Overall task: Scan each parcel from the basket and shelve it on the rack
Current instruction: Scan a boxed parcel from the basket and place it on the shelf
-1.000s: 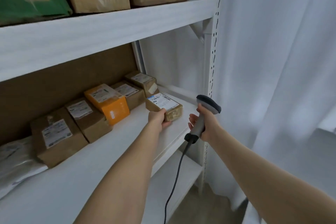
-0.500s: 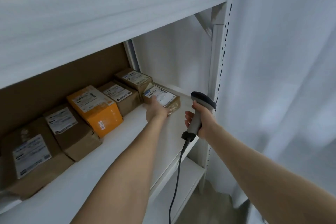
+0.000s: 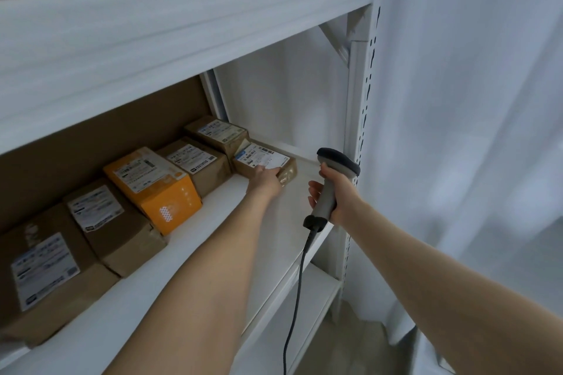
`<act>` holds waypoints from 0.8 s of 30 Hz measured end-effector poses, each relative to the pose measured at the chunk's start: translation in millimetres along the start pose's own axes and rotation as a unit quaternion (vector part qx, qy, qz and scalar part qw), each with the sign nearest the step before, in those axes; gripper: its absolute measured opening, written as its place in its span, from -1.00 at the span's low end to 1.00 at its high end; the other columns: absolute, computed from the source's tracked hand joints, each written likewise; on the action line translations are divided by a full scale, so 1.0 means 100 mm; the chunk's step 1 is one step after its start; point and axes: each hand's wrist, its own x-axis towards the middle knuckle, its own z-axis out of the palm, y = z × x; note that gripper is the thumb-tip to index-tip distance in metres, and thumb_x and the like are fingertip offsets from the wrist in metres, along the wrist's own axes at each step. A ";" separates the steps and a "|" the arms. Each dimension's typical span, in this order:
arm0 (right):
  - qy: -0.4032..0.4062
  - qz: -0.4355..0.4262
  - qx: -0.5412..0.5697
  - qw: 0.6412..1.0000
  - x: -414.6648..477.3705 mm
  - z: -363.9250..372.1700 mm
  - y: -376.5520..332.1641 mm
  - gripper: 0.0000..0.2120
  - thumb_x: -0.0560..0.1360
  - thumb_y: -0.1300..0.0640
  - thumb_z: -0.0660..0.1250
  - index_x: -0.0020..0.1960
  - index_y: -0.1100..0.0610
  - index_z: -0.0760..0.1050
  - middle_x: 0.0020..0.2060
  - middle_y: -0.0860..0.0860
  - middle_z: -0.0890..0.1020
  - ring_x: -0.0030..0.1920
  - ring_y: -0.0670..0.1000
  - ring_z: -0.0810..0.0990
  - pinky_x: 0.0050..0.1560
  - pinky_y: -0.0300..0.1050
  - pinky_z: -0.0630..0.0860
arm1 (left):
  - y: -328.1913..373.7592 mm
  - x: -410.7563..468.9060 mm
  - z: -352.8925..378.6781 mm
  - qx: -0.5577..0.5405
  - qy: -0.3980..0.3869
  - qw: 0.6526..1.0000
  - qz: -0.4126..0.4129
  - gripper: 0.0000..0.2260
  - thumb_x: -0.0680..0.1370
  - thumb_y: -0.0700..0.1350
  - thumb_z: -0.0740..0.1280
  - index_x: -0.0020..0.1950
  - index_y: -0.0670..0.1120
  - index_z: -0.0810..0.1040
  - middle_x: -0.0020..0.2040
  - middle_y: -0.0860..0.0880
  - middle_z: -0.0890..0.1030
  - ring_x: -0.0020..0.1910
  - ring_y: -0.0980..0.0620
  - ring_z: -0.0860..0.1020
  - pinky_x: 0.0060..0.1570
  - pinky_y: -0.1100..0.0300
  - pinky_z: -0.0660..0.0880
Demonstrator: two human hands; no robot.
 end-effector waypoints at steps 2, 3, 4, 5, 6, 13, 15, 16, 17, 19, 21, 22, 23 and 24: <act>-0.001 -0.001 0.001 1.000 -0.03 -0.01 0.00 -0.78 0.48 0.00 0.45 -0.05 0.12 0.50 -0.23 0.10 0.63 -0.34 0.01 0.60 -0.30 -0.13 0.55 | 0.02 -0.02 -0.02 0.010 -0.017 1.000 0.006 -0.57 0.60 -0.08 0.20 0.48 0.07 0.30 0.45 -0.15 0.21 0.37 -0.17 0.32 0.33 0.07 0.32; -0.002 -0.001 0.002 1.000 -0.05 -0.01 0.00 -0.78 0.48 0.00 0.45 -0.05 0.12 0.50 -0.23 0.10 0.63 -0.34 0.01 0.60 -0.31 -0.13 0.55 | 0.03 -0.03 -0.04 0.009 -0.015 1.000 0.005 -0.57 0.59 -0.08 0.21 0.47 0.06 0.31 0.43 -0.15 0.22 0.36 -0.17 0.32 0.32 0.06 0.33; -0.002 -0.002 0.002 1.000 -0.07 -0.01 0.00 -0.77 0.48 0.00 0.45 -0.05 0.12 0.50 -0.23 0.10 0.63 -0.34 0.01 0.60 -0.31 -0.13 0.55 | 0.05 -0.05 -0.06 0.006 -0.002 1.000 0.000 -0.59 0.59 -0.09 0.21 0.45 0.05 0.34 0.42 -0.15 0.24 0.34 -0.17 0.34 0.29 0.05 0.36; -0.001 -0.002 0.003 1.000 -0.09 -0.02 0.00 -0.77 0.47 0.00 0.45 -0.05 0.12 0.50 -0.23 0.10 0.63 -0.34 0.01 0.61 -0.31 -0.13 0.55 | 0.07 -0.07 -0.07 0.005 0.021 1.000 -0.007 -0.61 0.58 -0.11 0.21 0.41 0.04 0.38 0.39 -0.14 0.26 0.30 -0.17 0.36 0.25 0.04 0.39; 0.000 -0.002 0.005 1.000 -0.12 -0.03 0.00 -0.77 0.47 0.00 0.45 -0.03 0.12 0.50 -0.23 0.10 0.63 -0.34 0.01 0.61 -0.32 -0.14 0.55 | 0.10 -0.10 -0.09 0.004 0.047 0.999 -0.012 -0.64 0.57 -0.12 0.21 0.38 0.03 0.41 0.36 -0.14 0.29 0.27 -0.17 0.39 0.20 0.03 0.43; 0.010 -0.026 0.025 0.999 -0.41 -0.28 -0.04 -0.78 0.51 -0.01 0.41 0.00 0.11 0.47 -0.24 0.09 0.61 -0.32 0.00 0.58 -0.30 -0.14 0.55 | 0.50 -0.35 -0.06 -0.006 0.105 0.994 0.013 -0.69 0.58 -0.13 0.23 0.33 -0.02 0.47 0.32 -0.15 0.36 0.27 -0.16 0.40 0.18 0.01 0.42; 0.016 -0.027 0.037 0.999 -0.53 -0.44 -0.07 -0.79 0.50 -0.01 0.42 -0.06 0.12 0.49 -0.26 0.08 0.61 -0.34 -0.01 0.58 -0.30 -0.14 0.55 | 0.64 -0.47 0.03 0.000 0.107 0.994 0.025 -0.69 0.57 -0.15 0.23 0.32 -0.04 0.47 0.33 -0.16 0.35 0.28 -0.17 0.41 0.22 0.01 0.41; 0.020 -0.028 0.044 0.998 -0.60 -0.54 -0.08 -0.79 0.50 -0.01 0.43 -0.08 0.12 0.50 -0.28 0.08 0.62 -0.35 -0.01 0.59 -0.30 -0.14 0.55 | 0.72 -0.54 0.08 0.007 0.109 0.993 0.035 -0.68 0.56 -0.16 0.23 0.32 -0.04 0.47 0.33 -0.15 0.35 0.28 -0.16 0.41 0.23 0.03 0.40; 0.025 -0.030 0.050 0.998 -0.67 -0.65 -0.10 -0.79 0.49 0.00 0.43 -0.07 0.12 0.51 -0.30 0.08 0.63 -0.36 0.00 0.60 -0.30 -0.14 0.56 | 0.80 -0.62 0.13 0.012 0.110 0.993 0.044 -0.67 0.56 -0.16 0.23 0.33 -0.05 0.46 0.35 -0.14 0.36 0.30 -0.15 0.40 0.23 0.05 0.39; 0.033 -0.037 0.059 0.997 -0.82 -0.91 -0.12 -0.79 0.49 0.00 0.43 -0.04 0.12 0.51 -0.31 0.08 0.63 -0.38 0.00 0.60 -0.32 -0.16 0.57 | 0.99 -0.79 0.24 0.010 0.101 0.993 0.056 -0.66 0.56 -0.19 0.23 0.34 -0.05 0.44 0.37 -0.11 0.35 0.32 -0.11 0.38 0.20 0.06 0.39; 0.043 -0.044 0.068 0.996 -0.99 -1.21 -0.14 -0.79 0.49 0.00 0.43 -0.03 0.11 0.50 -0.30 0.08 0.63 -0.38 -0.01 0.61 -0.33 -0.16 0.57 | 1.21 -0.99 0.39 0.005 0.085 0.994 0.066 -0.65 0.56 -0.20 0.23 0.35 -0.05 0.43 0.37 -0.12 0.35 0.29 -0.12 0.41 0.15 0.06 0.42; 0.049 -0.045 0.073 0.995 -1.08 -1.37 -0.14 -0.79 0.49 0.00 0.44 -0.03 0.11 0.50 -0.30 0.08 0.64 -0.37 0.00 0.61 -0.33 -0.16 0.57 | 1.33 -1.10 0.48 0.005 0.078 0.994 0.073 -0.65 0.56 -0.20 0.24 0.35 -0.06 0.43 0.36 -0.13 0.34 0.27 -0.13 0.43 0.13 0.07 0.43; 0.056 -0.046 0.079 0.994 -1.17 -1.55 -0.14 -0.79 0.49 0.00 0.44 -0.03 0.11 0.50 -0.29 0.08 0.64 -0.36 0.00 0.61 -0.33 -0.15 0.57 | 1.46 -1.23 0.59 0.006 0.069 0.995 0.077 -0.64 0.56 -0.21 0.24 0.36 -0.06 0.42 0.36 -0.13 0.33 0.25 -0.13 0.44 0.14 0.06 0.44; 0.063 -0.047 0.086 0.993 -1.27 -1.73 -0.13 -0.79 0.49 0.00 0.44 -0.01 0.11 0.50 -0.29 0.08 0.64 -0.35 0.01 0.62 -0.33 -0.15 0.57 | 1.59 -1.37 0.70 0.006 0.060 0.995 0.081 -0.63 0.56 -0.22 0.23 0.37 -0.06 0.41 0.36 -0.14 0.33 0.25 -0.13 0.45 0.15 0.06 0.44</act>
